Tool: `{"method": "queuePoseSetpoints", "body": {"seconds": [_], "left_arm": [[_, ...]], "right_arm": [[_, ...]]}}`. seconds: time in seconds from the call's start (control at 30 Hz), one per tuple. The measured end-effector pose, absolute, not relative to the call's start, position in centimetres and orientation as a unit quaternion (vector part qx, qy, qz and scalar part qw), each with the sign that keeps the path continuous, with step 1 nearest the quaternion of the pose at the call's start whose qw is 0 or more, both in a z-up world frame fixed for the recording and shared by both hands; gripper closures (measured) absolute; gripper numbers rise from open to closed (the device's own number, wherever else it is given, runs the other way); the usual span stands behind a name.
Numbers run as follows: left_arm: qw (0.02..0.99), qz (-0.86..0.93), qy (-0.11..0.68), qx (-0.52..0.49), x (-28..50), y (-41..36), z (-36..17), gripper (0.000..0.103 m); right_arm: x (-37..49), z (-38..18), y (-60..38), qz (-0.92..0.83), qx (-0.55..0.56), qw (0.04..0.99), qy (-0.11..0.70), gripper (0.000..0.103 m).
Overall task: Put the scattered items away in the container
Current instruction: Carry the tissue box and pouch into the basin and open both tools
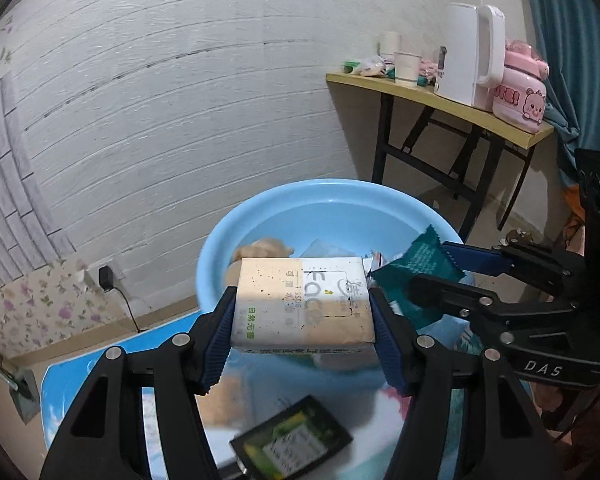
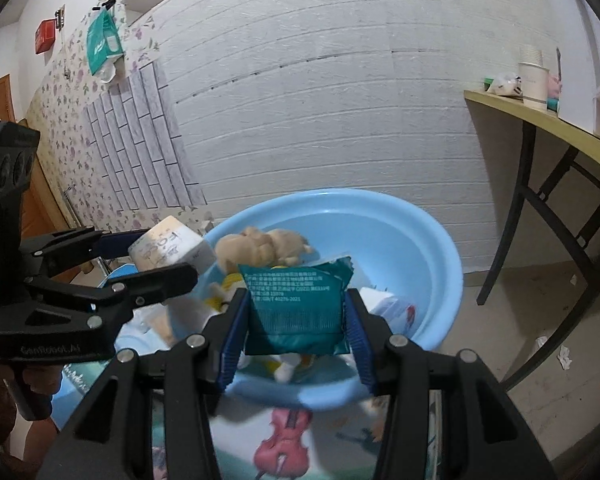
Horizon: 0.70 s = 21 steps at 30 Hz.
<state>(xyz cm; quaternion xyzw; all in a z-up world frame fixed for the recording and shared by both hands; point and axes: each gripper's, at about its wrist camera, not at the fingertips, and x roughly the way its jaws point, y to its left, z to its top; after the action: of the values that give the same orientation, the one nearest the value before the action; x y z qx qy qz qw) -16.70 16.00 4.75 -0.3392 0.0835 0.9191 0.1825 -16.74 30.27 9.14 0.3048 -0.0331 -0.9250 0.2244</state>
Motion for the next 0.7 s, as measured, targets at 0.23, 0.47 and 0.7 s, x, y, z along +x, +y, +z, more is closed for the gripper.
{"method": "queuePoseSetpoints", "body": {"seconds": [0.23,0.47,0.7], "left_arm": [[0.18,0.915,0.084,-0.351,-18.6,17.0,3.9,0.041],[0.18,0.916,0.085,-0.348,-18.1,17.2,4.1,0.034],[0.186,0.92,0.075,-0.337,-16.4,16.3,4.9,0.033]], "right_arm": [[-18.4,8.5,30.6,-0.92,0.306,0.24,-0.04,0.052],[-18.5,8.2,31.4,-0.919,0.319,0.225,-0.049,0.048],[-17.2,8.4,32.1,-0.916,0.331,0.212,-0.075,0.048]]}}
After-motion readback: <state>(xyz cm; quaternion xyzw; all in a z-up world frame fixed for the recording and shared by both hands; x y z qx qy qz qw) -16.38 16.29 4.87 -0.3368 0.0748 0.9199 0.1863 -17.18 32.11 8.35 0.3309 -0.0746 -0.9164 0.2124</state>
